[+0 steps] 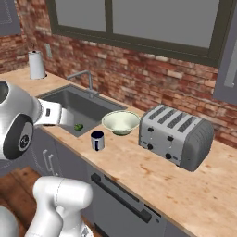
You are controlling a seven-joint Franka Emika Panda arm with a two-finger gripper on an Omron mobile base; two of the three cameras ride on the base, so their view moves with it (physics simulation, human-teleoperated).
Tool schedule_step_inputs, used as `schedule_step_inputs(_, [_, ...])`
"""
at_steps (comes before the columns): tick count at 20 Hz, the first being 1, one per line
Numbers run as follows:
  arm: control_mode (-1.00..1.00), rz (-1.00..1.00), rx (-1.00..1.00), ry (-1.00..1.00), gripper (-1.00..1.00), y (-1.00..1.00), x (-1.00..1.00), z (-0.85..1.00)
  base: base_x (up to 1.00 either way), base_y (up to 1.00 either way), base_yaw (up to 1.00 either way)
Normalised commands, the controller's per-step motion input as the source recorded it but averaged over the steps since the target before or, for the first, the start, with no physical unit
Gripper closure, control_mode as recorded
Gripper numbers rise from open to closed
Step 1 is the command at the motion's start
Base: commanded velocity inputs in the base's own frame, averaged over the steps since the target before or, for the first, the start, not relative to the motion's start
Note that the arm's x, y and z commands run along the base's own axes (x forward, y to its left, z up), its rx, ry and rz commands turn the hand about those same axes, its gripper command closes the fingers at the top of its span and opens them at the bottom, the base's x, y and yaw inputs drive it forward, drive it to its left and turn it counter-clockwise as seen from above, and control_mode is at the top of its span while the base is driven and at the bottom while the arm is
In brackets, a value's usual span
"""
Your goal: Clear the mugs and bowl far away from the sink.
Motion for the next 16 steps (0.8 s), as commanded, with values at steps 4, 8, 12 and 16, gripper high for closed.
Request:
schedule_step_inputs(4, [-1.0,0.0,0.03,0.32,-1.0,-0.01,0.3,-0.38,0.0,0.0,0.0])
schedule_step_inputs(8, [-1.0,0.0,0.09,0.12,-1.0,-0.01,0.46,-0.35,0.0,0.0,0.0])
schedule_step_inputs(12, [-1.0,0.0,0.01,0.01,-1.0,0.0,0.5,-0.3,0.0,0.0,0.0])
schedule_step_inputs(16, [-1.0,0.0,-0.03,0.0,-1.0,0.0,0.47,-0.39,0.0,0.0,0.0])
